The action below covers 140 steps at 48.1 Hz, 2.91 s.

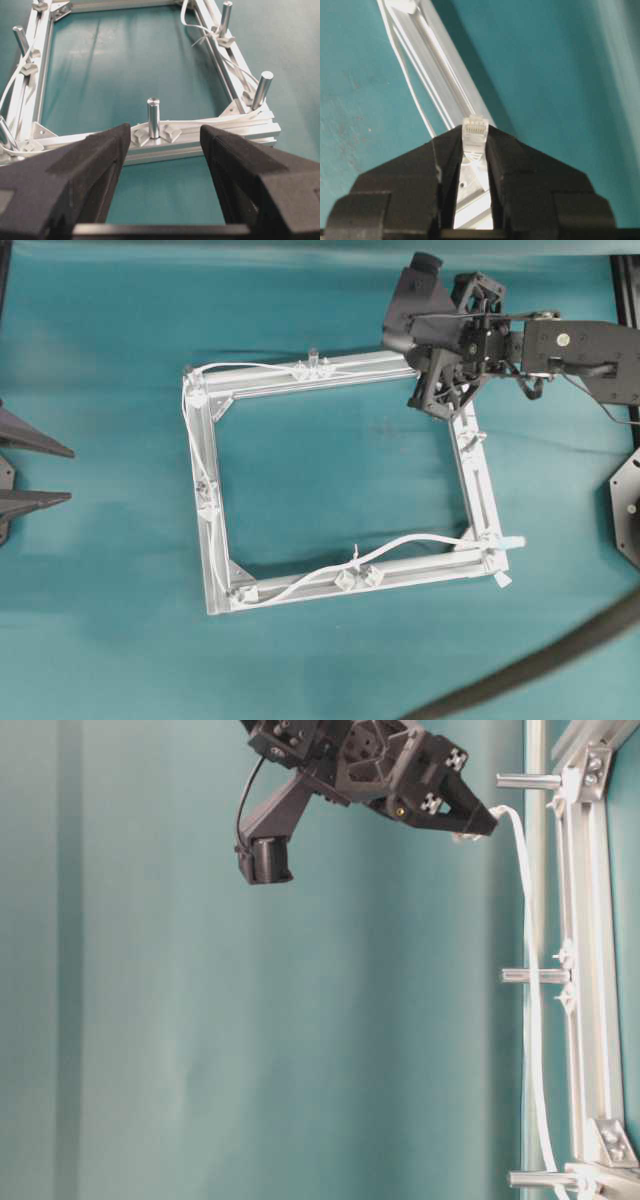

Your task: Move the cable alternately left and right between 8 pins so it hooks onto each one.

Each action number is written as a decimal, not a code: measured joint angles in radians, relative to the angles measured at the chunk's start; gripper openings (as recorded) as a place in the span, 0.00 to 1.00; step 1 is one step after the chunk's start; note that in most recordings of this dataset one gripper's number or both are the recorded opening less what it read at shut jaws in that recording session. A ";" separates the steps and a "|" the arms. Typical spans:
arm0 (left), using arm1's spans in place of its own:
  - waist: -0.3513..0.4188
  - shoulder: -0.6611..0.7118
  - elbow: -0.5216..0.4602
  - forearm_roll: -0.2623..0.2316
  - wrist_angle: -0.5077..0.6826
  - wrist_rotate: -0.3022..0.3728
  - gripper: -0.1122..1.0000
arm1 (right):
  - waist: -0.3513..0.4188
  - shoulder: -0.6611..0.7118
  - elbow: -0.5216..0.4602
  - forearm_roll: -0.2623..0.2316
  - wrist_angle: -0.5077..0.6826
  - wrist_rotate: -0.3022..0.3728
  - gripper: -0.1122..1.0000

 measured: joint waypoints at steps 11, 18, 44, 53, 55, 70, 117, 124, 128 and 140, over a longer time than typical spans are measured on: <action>0.000 0.000 0.000 0.000 0.000 0.000 0.72 | -0.023 -0.002 0.037 -0.077 -0.064 -0.071 0.23; 0.000 0.000 0.000 0.000 0.000 0.000 0.72 | -0.046 -0.002 0.051 -0.146 -0.094 -0.071 0.23; 0.000 0.000 0.000 0.000 0.000 0.000 0.73 | -0.141 -0.003 0.055 -0.242 -0.158 -0.071 0.23; 0.000 0.000 0.000 0.000 0.000 0.000 0.73 | -0.166 -0.011 0.055 -0.252 -0.175 -0.071 0.23; 0.000 0.000 0.000 0.000 0.000 0.000 0.73 | -0.170 -0.011 0.055 -0.255 -0.178 -0.071 0.23; 0.000 0.000 0.000 0.000 -0.002 0.000 0.72 | -0.196 -0.012 0.077 -0.256 -0.181 -0.064 0.23; 0.000 0.000 0.000 0.000 0.000 0.000 0.73 | -0.210 -0.137 0.304 -0.256 -0.301 0.078 0.23; 0.000 0.000 0.000 0.000 0.000 0.000 0.73 | -0.212 -0.189 0.350 -0.256 -0.356 0.077 0.23; 0.000 0.000 0.000 0.000 0.000 0.000 0.73 | -0.216 -0.202 0.373 -0.256 -0.391 0.078 0.23; 0.000 0.000 0.000 0.000 0.000 0.000 0.73 | -0.218 -0.193 0.411 -0.253 -0.446 0.092 0.23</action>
